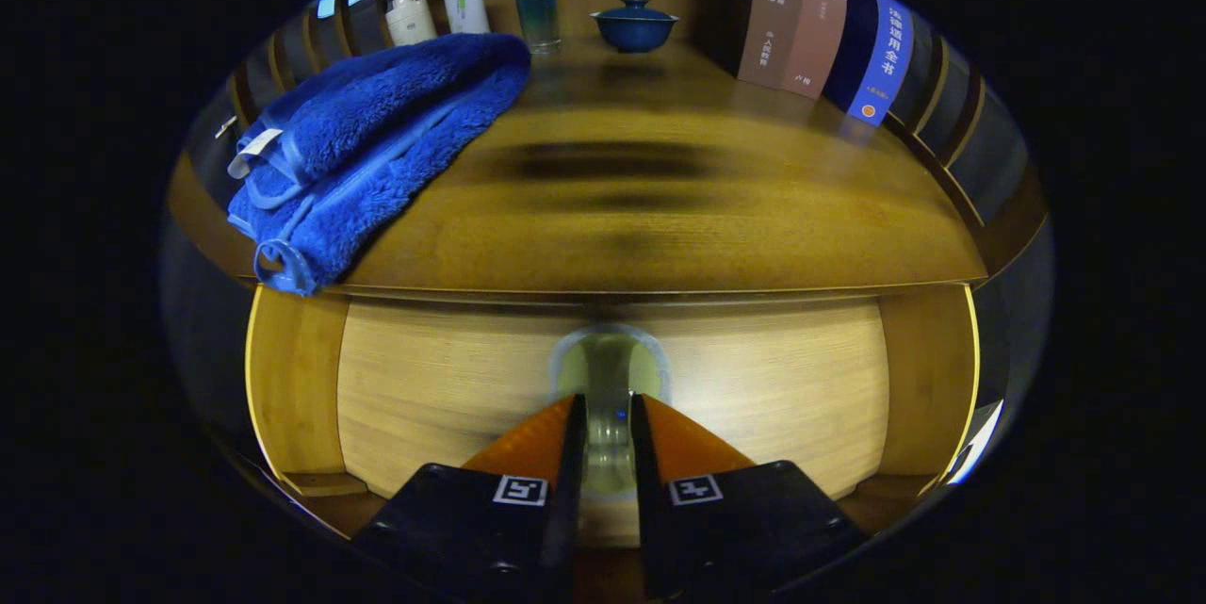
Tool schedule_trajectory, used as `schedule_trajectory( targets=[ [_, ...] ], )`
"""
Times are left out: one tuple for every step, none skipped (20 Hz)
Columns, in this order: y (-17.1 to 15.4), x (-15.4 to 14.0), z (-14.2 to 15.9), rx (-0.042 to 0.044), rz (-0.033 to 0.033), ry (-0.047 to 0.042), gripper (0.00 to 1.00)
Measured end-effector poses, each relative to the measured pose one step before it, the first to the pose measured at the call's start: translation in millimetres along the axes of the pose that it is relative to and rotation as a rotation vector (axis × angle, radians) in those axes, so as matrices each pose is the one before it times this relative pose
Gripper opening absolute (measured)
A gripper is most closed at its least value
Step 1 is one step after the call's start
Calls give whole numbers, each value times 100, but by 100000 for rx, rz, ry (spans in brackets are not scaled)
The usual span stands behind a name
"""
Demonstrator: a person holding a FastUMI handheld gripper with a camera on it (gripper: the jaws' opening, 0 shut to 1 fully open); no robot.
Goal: Pull open the drawer, take out the items inside it, and place them on the countertop above the cabinet.
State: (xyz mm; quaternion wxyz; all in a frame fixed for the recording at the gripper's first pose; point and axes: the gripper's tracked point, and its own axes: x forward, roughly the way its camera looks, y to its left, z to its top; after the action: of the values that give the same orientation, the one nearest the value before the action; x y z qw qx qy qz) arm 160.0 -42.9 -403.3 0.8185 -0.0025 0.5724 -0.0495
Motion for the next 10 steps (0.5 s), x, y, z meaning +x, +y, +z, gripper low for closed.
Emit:
schedule_trajectory(
  targets=[
    [5,48,-47,-280,198,423,31],
    [47,390,114,81,599,139,30],
    [-99,1331,568,405,-1321,326,30],
    [-209,-902,-1002,-201,367,362,14],
    [110,-699,234,-304,205,-146,14],
    [65,138,-97,-451,-4,49,14],
    [1,-3,-19,-136,-34,-146,14],
    [99,-145,-62,-88,560,-306,14],
    [66,-254,43,117,716,-764,14],
    [104,-557,34,1008,1154,-2051,14]
  ],
)
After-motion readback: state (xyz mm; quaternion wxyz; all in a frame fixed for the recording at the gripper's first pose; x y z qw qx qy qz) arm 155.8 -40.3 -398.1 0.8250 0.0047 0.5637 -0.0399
